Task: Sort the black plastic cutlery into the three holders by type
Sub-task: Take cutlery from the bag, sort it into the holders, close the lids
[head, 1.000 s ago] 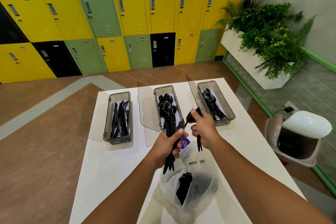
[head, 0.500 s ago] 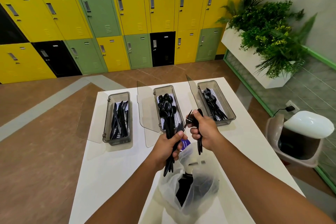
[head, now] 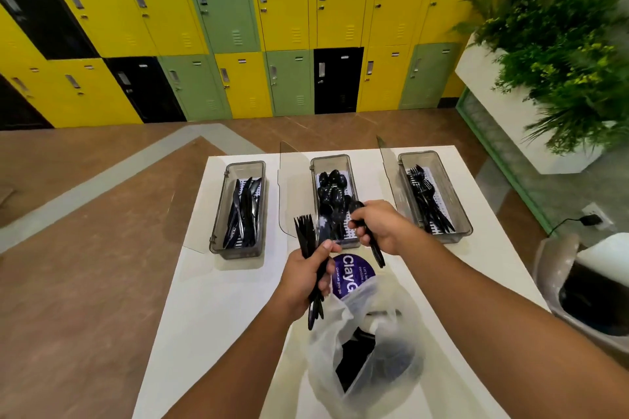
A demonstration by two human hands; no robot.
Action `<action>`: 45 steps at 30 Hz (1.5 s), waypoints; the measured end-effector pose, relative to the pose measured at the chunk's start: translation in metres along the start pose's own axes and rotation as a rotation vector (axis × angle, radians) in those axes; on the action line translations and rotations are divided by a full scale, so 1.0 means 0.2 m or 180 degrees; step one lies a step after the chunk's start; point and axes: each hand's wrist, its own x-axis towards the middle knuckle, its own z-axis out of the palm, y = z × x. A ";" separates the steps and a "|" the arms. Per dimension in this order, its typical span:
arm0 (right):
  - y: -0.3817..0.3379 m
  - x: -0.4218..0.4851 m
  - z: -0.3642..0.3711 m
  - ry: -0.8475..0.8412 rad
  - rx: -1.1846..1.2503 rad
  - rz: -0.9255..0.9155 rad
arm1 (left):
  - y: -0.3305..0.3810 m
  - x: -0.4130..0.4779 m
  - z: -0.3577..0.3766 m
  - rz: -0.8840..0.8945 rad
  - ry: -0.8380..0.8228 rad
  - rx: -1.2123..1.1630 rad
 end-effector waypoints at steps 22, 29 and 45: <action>-0.01 -0.07 0.00 0.0333 0.1379 -0.0794 | 0.05 -0.04 0.05 -0.0172 -0.0296 0.0176; -0.02 -0.15 -0.06 -0.0030 0.0098 -0.0999 | 0.04 -0.05 0.06 -0.0358 -0.0645 0.0412; 0.04 -0.17 -0.07 0.0124 -0.0295 -0.0865 | 0.04 -0.06 0.05 -0.0386 -0.0815 0.0405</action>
